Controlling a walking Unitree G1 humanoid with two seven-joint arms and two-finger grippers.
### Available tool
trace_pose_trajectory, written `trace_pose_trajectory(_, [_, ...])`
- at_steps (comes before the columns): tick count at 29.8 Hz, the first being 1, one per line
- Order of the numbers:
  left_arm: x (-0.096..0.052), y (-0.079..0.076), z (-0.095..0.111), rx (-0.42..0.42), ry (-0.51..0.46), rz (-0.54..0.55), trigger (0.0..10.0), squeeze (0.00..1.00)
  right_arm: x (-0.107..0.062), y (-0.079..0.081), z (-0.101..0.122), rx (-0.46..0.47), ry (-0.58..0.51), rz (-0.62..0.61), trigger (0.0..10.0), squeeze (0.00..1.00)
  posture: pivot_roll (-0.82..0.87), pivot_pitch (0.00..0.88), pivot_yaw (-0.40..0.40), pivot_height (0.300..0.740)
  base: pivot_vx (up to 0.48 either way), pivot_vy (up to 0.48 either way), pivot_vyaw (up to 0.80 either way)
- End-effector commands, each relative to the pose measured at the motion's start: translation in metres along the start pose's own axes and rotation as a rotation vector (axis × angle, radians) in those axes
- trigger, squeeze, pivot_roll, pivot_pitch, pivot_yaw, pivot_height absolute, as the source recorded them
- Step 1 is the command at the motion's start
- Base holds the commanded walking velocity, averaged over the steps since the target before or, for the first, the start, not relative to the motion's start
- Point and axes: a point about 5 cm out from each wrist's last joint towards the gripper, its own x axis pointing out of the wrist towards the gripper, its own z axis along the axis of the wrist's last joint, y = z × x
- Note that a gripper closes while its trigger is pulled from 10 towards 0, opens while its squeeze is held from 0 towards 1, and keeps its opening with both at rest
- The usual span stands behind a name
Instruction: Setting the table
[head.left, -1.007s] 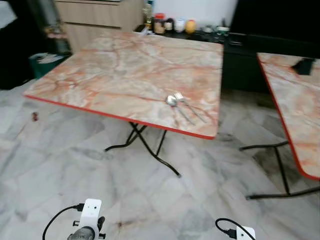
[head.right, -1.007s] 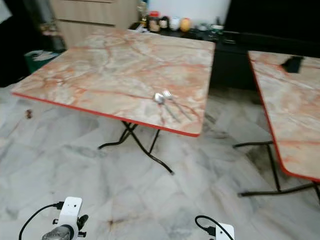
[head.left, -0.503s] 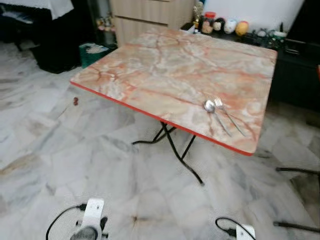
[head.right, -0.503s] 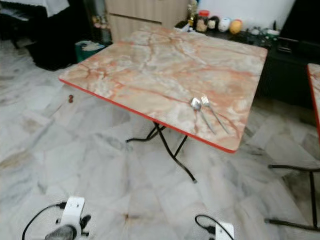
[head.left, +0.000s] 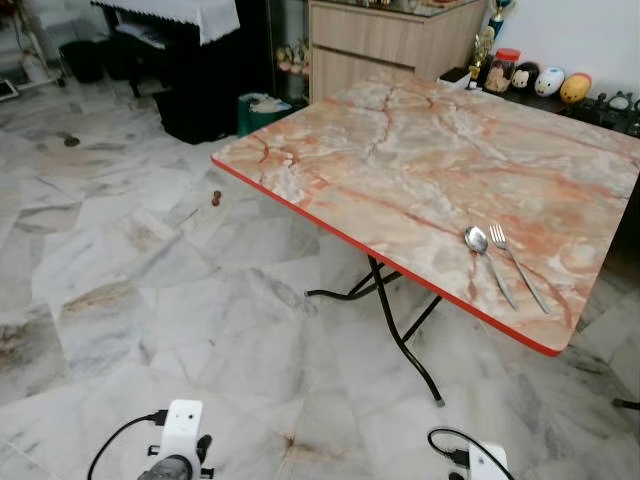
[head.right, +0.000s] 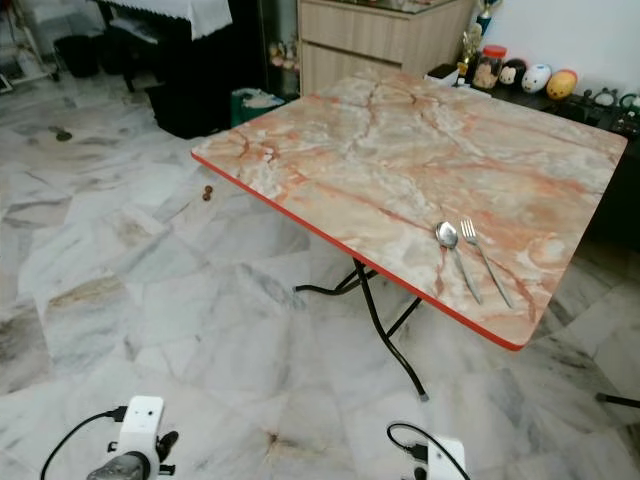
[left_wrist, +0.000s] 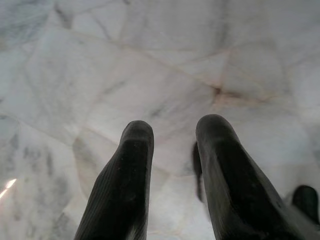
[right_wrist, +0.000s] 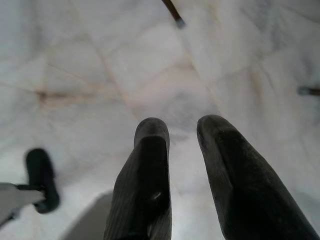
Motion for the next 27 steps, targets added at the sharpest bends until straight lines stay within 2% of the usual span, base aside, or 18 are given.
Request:
trace_pose_trajectory(1, [0.0001, 0.0028, -0.0001, 0.006, 0.009, 0.001, 10.0, 0.0, 0.0013, 0.002, 0.0048, 0.014, -0.012, 0.004, 10.0, 0.0, 0.06, 0.0, -0.032, 0.74, 0.0, 0.0, 0.0])
trace_pose_trajectory(8, [0.0, 0.0013, -0.0003, 0.01, 0.004, -0.01, 10.0, 0.0, 0.001, 0.002, 0.004, 0.018, -0.013, 0.005, 10.0, 0.0, 0.06, 0.0, -0.029, 0.74, 0.0, 0.0, 0.0])
trace_pose_trajectory(27, [-0.0012, 0.0078, -0.003, 0.014, 0.005, 0.008, 10.0, 0.0, 0.0003, 0.0017, 0.0014, 0.011, -0.006, 0.005, 10.0, 0.0, 0.06, 0.0, -0.031, 0.74, 0.309, 0.0, 0.0])
